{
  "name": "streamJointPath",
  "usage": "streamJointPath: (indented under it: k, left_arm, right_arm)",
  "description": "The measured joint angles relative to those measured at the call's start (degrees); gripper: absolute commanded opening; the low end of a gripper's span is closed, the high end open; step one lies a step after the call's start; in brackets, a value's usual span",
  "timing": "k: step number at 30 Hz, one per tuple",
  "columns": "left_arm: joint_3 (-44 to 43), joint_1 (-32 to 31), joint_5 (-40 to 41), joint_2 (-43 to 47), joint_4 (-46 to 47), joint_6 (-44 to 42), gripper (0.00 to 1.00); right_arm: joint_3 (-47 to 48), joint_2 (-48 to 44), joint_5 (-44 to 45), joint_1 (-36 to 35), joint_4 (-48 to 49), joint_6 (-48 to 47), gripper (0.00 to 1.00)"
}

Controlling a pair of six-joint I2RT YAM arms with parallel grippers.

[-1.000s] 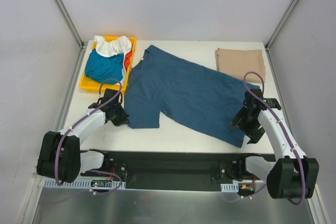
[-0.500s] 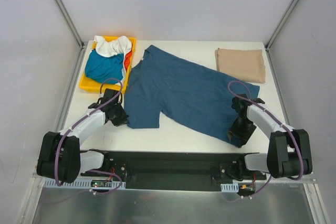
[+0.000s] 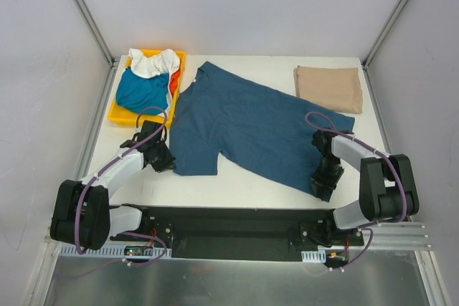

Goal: Fold and stack the t-shirts
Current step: Flatten the tshirt out

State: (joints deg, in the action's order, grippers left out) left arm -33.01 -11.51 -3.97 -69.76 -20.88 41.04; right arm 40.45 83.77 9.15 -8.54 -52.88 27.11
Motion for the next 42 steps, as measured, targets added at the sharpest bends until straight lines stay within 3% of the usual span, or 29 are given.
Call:
streamJointPath:
  k: [4,9,21,33,42]
  left_arm:
    - [-0.44,0.0,0.02,0.04,-0.15,0.02,0.0]
    - [-0.52,0.0,0.07,0.68,-0.9,0.04,0.0]
    - [-0.81,0.0,0.59,3.52,-1.95,0.04,0.0]
    - [-7.15,0.0,1.42,17.73,-2.36,-0.94,0.0]
    - [-16.63,0.0,-0.11,22.95,4.0,-2.25,0.0]
  right_arm:
    - [0.61,1.18,-1.38,-0.02,0.66,-1.92,0.2]
    - [0.57,1.05,-2.82,-0.04,1.84,-4.22,0.01]
    - [0.07,-4.94,-4.81,-0.33,10.64,-11.85,0.01]
    - [3.41,-31.12,2.71,-3.5,16.11,-21.14,0.01]
    - [9.46,-38.47,9.64,-3.85,18.84,-23.87,0.01]
